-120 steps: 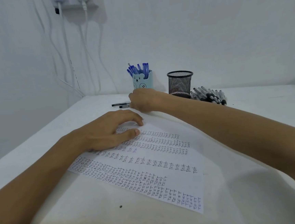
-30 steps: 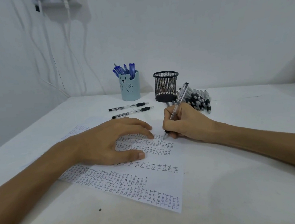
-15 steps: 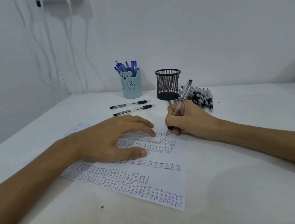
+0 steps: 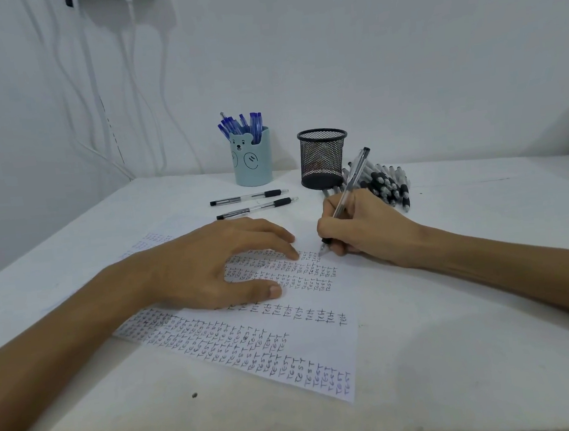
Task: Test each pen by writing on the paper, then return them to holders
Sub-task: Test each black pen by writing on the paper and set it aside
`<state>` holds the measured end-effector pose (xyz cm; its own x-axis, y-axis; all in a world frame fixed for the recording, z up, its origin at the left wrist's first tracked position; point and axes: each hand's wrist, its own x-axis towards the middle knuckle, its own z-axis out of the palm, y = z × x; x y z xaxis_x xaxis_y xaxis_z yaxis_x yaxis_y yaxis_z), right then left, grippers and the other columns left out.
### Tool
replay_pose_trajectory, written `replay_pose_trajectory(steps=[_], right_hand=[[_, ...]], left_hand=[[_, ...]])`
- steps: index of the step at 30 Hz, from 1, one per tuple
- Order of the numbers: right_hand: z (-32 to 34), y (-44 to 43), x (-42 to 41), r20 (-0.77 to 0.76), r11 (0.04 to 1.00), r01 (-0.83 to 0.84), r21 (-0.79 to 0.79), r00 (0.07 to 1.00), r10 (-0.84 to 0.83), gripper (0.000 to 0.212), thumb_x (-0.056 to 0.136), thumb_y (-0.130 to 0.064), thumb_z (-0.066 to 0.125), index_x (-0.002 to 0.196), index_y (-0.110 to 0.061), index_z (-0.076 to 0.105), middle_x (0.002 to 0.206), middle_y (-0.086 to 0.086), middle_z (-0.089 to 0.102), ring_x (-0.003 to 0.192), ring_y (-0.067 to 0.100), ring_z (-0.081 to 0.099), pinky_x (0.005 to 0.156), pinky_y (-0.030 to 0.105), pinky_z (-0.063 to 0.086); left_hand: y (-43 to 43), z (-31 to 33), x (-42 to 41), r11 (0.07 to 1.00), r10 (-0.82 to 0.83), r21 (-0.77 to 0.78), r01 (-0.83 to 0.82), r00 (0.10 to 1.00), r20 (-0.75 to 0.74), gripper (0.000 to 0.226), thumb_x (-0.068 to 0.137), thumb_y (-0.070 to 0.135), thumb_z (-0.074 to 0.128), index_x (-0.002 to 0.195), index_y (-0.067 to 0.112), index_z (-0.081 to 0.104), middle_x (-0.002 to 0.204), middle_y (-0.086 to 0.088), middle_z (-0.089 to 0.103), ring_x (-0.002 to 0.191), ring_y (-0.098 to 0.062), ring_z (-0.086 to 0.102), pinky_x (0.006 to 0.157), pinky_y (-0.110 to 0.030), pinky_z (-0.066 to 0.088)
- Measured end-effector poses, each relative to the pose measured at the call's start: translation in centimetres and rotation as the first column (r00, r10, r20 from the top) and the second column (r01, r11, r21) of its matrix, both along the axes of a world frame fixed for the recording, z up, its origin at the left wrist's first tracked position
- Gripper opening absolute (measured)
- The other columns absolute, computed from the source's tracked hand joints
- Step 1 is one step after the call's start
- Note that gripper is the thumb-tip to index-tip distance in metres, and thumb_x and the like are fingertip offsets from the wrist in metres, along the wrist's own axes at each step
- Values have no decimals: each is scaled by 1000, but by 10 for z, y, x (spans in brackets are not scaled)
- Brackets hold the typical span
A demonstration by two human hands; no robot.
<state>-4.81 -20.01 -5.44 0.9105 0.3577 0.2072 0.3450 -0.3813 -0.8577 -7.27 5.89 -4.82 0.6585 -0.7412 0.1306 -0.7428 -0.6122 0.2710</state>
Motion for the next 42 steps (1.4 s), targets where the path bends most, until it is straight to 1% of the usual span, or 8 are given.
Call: replay_pose_trajectory(steps=[18,22,24,26,30,33,39,42], right_hand=[[-2,0,4,28,998,56,-32,998,-55,20,90,-9,61,72,-5,55,54,12,61,36,10,40,39,17,32],[0,-1,8,-141,964,146,224,983,-116,26,94,-11,53,69,-11,52,51,9,54,39,17,33,39,18,23],[2,-2,9,-228,939,143,313,971,-72,30,98,-17,53,68,-12,57,60,11,58,46,17,40,43,20,29],[0,-3,11,-214,934,82,347,977,-6,37,102,-25,54,68,-13,62,71,11,60,54,18,46,49,26,30],[-2,-6,13,-144,926,18,377,989,39,15,99,-23,64,95,-9,60,73,6,64,51,15,55,42,21,38],[-1,-7,12,-217,892,74,446,976,27,29,95,-18,70,113,-9,49,71,9,67,49,18,60,44,21,48],[12,-10,17,-290,878,156,452,957,-21,14,102,-22,61,105,-10,52,74,12,59,41,15,55,43,20,51],[28,-16,27,-234,921,172,349,968,-93,25,100,-28,63,105,-5,58,70,9,59,37,9,50,37,16,42]], left_hand=[[0,-1,0,1000,-3,-8,3,1000,1,46,94,60,63,139,50,56,152,32,43,144,4,38,119,-27,32],[1,-1,0,1000,-1,-20,1,1000,3,45,95,58,63,138,49,57,151,31,44,144,4,39,119,-27,32],[1,-1,0,1000,-4,-14,4,1000,4,45,95,58,63,138,50,56,152,32,44,144,4,38,120,-29,32],[1,-1,0,1000,-8,-10,8,1000,9,45,95,58,63,139,49,56,152,31,44,144,4,38,120,-31,33],[1,-1,0,1000,-14,-8,14,1000,9,46,95,59,63,140,49,55,152,30,44,145,3,38,121,-36,34],[1,0,1,1000,-10,0,10,1000,6,46,96,60,62,140,50,55,153,30,43,145,3,38,121,-37,34],[1,0,0,1000,-11,-24,11,1000,-1,45,96,58,63,139,48,57,152,30,45,144,3,39,120,-31,33],[2,-1,0,1000,2,-21,-2,1000,-7,46,95,60,62,139,49,56,152,30,44,144,4,39,120,-30,32]])
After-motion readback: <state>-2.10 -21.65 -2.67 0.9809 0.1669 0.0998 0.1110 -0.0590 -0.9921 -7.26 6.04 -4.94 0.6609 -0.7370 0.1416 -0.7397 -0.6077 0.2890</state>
